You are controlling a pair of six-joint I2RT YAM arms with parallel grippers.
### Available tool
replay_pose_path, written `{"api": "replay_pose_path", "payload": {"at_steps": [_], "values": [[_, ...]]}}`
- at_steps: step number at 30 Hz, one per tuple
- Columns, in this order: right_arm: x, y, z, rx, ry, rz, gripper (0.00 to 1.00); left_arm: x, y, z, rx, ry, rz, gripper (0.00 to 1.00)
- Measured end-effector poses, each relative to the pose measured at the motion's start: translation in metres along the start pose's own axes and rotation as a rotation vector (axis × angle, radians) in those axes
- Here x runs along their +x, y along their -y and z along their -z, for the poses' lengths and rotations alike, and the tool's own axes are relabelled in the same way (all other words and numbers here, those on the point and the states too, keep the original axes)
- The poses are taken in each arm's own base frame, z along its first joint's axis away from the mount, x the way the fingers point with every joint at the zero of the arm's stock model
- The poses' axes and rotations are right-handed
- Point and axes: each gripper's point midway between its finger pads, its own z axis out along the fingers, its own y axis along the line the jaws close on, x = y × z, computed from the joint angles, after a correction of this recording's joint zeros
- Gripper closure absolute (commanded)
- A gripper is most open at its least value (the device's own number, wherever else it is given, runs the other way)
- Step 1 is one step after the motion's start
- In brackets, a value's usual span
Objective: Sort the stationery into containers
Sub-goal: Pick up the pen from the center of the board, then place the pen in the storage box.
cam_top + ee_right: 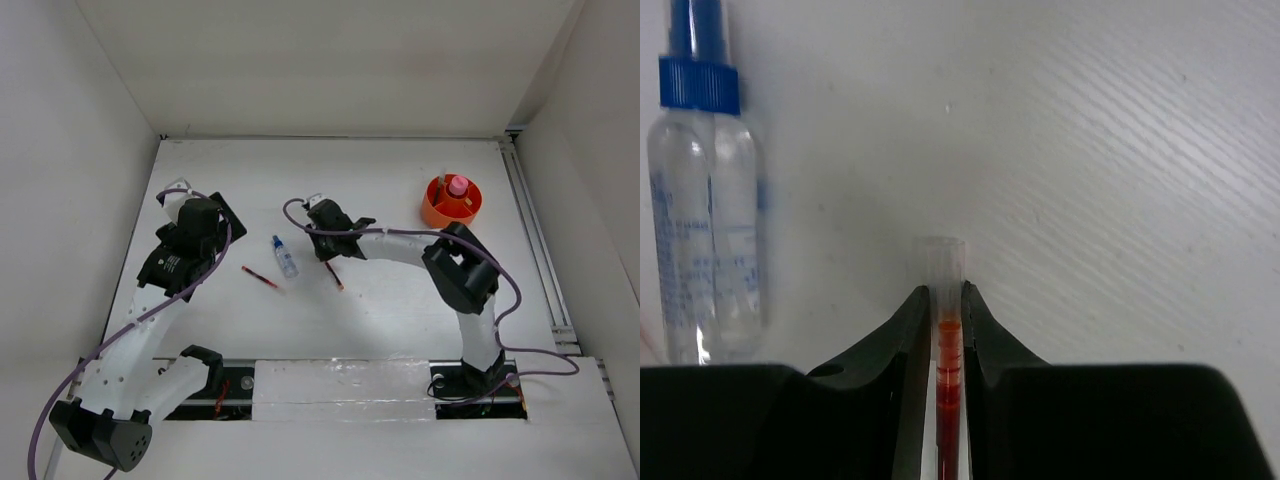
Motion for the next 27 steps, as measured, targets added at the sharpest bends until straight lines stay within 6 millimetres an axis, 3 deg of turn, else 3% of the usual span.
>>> {"api": "replay_pose_path", "payload": {"at_steps": [4,7,10,13,15,22,27], "values": [[-0.002,0.009,0.027,-0.062,0.032,-0.001,1.00,0.000,0.000,0.000,0.002,0.002,0.001,0.00],[-0.038,0.015,0.055,-0.124,0.153,-0.016,1.00,-0.001,0.000,0.001,0.003,0.003,0.002,0.00],[-0.092,0.032,0.091,-0.173,0.339,-0.024,1.00,-0.002,0.000,0.001,0.006,0.006,0.004,0.00],[-0.135,0.066,0.125,-0.178,0.515,-0.018,1.00,-0.002,0.000,0.002,0.008,0.009,0.006,0.00],[-0.152,0.097,0.147,-0.164,0.616,-0.017,1.00,-0.002,0.001,0.003,0.013,0.010,0.008,0.00],[-0.189,0.216,0.198,-0.024,0.870,-0.015,1.00,-0.003,0.002,0.006,0.029,0.010,0.005,0.00],[-0.205,0.251,0.223,0.028,0.993,0.033,1.00,-0.004,0.005,0.009,0.053,0.011,0.004,0.00]]}}
